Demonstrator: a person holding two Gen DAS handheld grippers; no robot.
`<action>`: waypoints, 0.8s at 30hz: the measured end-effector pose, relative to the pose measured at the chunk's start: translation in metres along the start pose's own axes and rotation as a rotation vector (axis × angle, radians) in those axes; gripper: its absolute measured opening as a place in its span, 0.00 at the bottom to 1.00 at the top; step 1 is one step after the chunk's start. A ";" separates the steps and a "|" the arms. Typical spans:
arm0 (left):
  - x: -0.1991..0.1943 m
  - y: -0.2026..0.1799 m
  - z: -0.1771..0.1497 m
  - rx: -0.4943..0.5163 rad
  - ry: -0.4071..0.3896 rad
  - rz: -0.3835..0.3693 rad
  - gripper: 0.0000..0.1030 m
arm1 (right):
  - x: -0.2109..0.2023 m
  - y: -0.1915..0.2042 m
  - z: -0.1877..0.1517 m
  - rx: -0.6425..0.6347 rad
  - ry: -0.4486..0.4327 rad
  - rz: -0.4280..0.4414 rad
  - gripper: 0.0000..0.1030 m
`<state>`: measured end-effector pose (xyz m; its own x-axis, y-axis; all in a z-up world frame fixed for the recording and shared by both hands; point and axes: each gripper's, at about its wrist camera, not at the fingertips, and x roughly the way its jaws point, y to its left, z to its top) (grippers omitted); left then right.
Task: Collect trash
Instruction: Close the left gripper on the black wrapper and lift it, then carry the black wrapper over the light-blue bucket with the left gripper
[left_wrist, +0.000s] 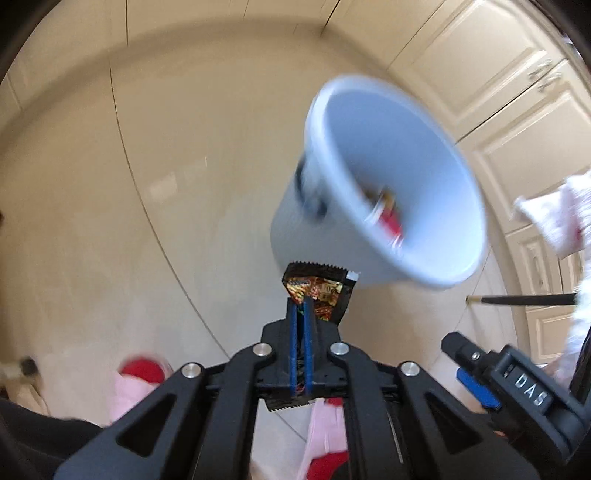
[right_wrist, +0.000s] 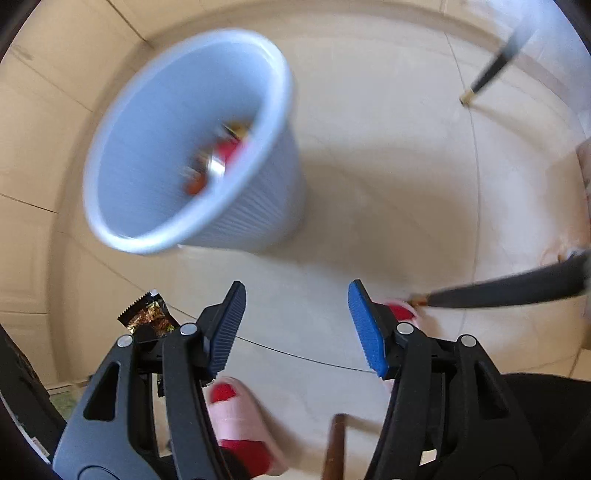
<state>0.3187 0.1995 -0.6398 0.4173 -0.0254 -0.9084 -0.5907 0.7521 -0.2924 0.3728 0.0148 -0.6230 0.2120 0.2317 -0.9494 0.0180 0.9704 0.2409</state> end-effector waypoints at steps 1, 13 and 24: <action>-0.013 -0.005 0.011 0.007 -0.032 -0.004 0.02 | -0.008 0.005 0.003 -0.003 -0.023 0.023 0.56; -0.026 -0.047 0.071 0.118 -0.099 -0.064 0.02 | 0.026 0.005 0.058 0.158 -0.020 0.087 0.45; -0.004 -0.105 0.086 0.203 -0.067 -0.113 0.03 | 0.042 -0.001 0.068 0.162 -0.018 0.032 0.20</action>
<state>0.4385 0.1768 -0.5795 0.5219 -0.0787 -0.8494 -0.3894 0.8640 -0.3193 0.4480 0.0188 -0.6497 0.2324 0.2597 -0.9373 0.1682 0.9384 0.3017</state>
